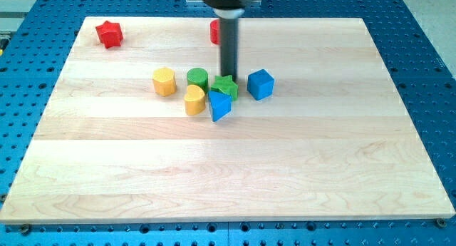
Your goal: Push the green star above the blue cube
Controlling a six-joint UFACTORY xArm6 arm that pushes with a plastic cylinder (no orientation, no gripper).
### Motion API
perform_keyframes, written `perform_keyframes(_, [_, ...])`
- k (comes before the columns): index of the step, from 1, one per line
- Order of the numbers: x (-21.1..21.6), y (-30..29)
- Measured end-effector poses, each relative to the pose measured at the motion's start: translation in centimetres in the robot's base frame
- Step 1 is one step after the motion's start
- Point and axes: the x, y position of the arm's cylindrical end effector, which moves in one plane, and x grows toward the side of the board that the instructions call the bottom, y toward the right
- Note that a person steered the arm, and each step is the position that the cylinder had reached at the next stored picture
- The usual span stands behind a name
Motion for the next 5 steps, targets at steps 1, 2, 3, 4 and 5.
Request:
perform_keyframes(1, [2.7, 0.0])
perform_keyframes(2, [9.6, -1.3])
perform_keyframes(3, [12.7, -2.2])
perform_keyframes(4, [9.7, -4.7])
perform_keyframes(5, [2.2, -1.8])
